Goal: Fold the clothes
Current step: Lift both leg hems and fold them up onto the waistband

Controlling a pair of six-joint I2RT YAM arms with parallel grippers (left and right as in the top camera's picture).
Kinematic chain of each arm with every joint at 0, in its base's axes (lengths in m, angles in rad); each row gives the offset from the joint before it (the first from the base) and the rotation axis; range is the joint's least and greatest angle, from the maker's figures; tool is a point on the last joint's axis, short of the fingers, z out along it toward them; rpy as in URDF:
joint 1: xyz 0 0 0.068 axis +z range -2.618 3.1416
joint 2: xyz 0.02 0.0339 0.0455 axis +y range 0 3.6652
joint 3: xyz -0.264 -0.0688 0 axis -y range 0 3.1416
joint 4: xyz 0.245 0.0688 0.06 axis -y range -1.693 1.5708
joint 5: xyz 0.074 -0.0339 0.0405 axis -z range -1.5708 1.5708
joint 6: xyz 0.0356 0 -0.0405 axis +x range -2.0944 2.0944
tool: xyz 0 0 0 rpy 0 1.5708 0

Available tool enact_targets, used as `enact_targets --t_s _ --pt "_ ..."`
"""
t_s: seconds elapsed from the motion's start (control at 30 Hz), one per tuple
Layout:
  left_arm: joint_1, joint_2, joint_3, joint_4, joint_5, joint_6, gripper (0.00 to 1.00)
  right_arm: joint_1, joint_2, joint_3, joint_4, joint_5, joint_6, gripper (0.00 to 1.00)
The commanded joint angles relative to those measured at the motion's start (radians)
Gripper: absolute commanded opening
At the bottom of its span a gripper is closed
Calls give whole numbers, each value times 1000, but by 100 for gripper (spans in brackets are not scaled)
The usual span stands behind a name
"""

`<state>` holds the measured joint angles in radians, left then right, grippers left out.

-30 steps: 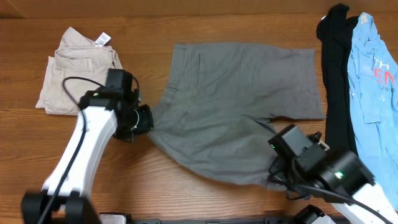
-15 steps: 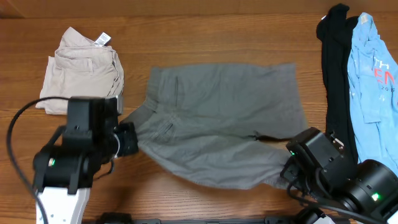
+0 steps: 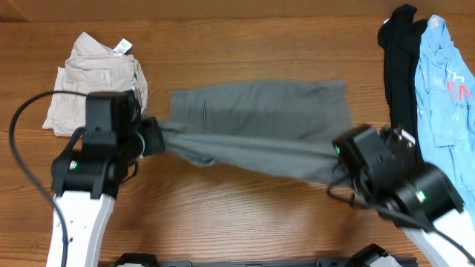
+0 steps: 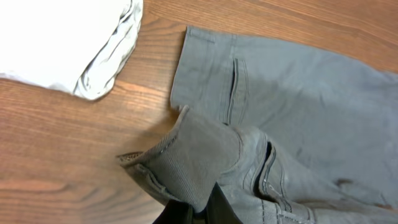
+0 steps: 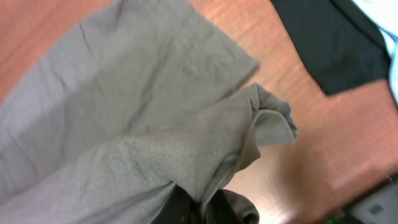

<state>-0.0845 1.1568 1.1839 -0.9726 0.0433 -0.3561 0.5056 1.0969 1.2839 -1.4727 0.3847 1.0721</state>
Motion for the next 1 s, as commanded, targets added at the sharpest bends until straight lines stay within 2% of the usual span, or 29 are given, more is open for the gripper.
enact_targets --t_s 0.0,0.17,0.43,0.53,0.57,0.6,0.63,0.67,0.7,0.73,0.77,0.9,0.97 --pt "6 76 20 69 -57 -15 4 -100 69 24 81 75 -135 4" --pt "6 201 20 201 -53 -15 4 -252 219 24 269 -5 -308 4" --pt "6 370 20 407 -53 -27 4 -336 463 24 472 -86 -400 4" --pt "6 446 20 501 -51 -56 17 -336 558 24 560 -101 -400 4" --pt "5 477 20 546 -50 -56 37 -336 592 24 593 -111 -400 4" --pt "6 497 20 579 -51 -56 58 -336 621 24 626 -118 -400 8" --pt "6 511 20 606 -51 -56 84 -336 639 24 643 -118 -400 21" --pt "6 525 20 635 -51 -55 100 -336 669 24 678 -118 -400 62" --pt "6 537 21 670 -51 -47 100 -336 685 24 696 -117 -400 82" --pt "6 537 21 689 -51 -47 100 -336 694 24 707 -117 -400 95" --pt "6 537 21 705 -51 -47 100 -336 697 24 721 -117 -400 100" --pt "6 525 51 682 -40 -22 100 -336 686 50 712 -131 -425 100" --pt "6 517 83 604 -2 32 100 -336 676 85 663 -174 -482 100"
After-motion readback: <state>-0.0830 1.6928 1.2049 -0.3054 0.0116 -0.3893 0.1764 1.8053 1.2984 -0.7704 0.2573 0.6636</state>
